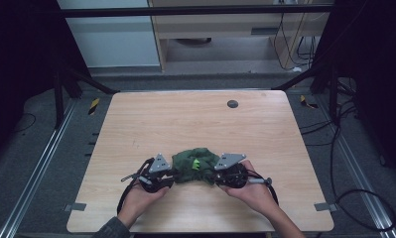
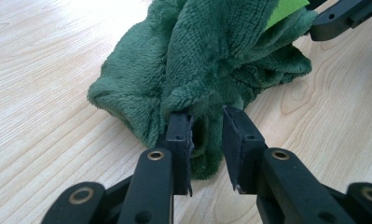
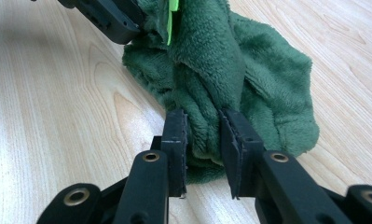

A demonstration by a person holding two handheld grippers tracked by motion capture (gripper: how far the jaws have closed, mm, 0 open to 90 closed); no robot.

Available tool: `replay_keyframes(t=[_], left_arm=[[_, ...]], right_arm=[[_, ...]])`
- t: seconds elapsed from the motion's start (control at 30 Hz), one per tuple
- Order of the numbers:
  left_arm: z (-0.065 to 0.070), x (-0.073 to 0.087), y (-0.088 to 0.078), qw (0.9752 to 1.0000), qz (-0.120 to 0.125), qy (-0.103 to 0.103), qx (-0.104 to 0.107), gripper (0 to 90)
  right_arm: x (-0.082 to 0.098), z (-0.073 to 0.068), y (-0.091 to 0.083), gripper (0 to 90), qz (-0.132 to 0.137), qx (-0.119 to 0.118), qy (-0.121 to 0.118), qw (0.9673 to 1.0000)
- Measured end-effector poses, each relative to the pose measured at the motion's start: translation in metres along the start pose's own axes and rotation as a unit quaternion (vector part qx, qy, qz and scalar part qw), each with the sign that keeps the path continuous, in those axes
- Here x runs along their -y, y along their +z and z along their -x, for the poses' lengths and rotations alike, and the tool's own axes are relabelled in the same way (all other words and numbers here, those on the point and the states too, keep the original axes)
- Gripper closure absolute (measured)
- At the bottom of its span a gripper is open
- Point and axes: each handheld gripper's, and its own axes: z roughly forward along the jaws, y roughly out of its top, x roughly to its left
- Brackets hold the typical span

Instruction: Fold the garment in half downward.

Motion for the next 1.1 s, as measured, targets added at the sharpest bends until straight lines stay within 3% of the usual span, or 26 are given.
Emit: replay_keyframes(t=[0.5, 1.1], left_arm=[[0.002, 0.009, -0.003, 1.0, -0.001, -0.005, 0.001, 72.1], [0.002, 0.009, -0.012, 0.9999, 0.008, -0.002, -0.006, 69.2]], right_arm=[[0.005, -0.005, -0.001, 68.4, -0.002, -0.004, 0.0, 1.0], [0.005, -0.008, -0.008, 60.8, 0.001, -0.005, 0.002, 1.0]])
